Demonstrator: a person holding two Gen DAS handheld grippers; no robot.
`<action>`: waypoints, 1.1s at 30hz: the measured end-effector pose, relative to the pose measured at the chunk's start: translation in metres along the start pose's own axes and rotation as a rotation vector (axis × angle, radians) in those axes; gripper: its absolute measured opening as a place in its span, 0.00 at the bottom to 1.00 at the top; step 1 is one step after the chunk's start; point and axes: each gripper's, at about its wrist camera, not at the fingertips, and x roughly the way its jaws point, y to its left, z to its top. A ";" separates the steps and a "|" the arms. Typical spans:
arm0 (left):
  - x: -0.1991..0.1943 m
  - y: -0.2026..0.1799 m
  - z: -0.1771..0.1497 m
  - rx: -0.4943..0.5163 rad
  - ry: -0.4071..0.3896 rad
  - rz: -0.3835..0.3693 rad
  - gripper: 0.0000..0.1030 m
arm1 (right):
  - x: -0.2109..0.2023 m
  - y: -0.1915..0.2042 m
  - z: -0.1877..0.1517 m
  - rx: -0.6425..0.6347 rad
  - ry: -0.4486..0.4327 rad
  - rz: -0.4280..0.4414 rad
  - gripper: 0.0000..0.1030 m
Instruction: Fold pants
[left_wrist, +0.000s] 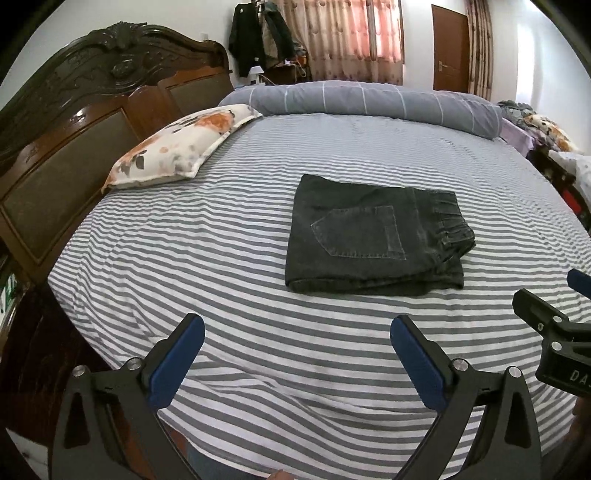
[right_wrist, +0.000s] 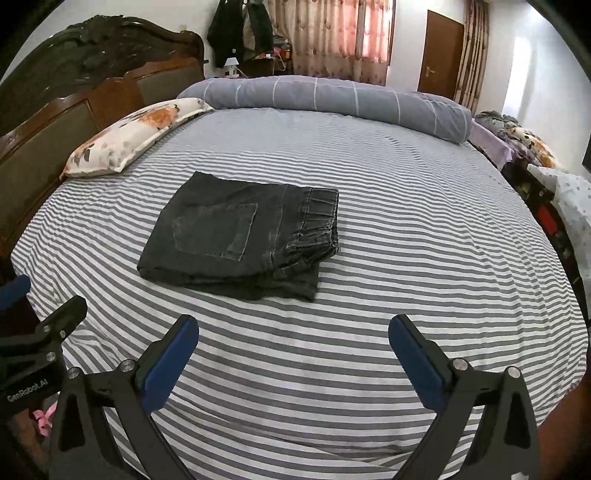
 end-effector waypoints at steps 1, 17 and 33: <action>0.000 0.000 -0.001 0.001 0.001 0.000 0.97 | 0.000 0.000 -0.001 0.000 0.001 0.001 0.98; -0.002 -0.005 -0.006 0.003 0.014 -0.014 0.97 | 0.001 0.003 -0.009 -0.020 0.009 0.002 0.98; -0.005 -0.004 -0.011 -0.001 0.015 -0.006 0.97 | 0.001 -0.002 -0.010 -0.004 0.010 0.008 0.98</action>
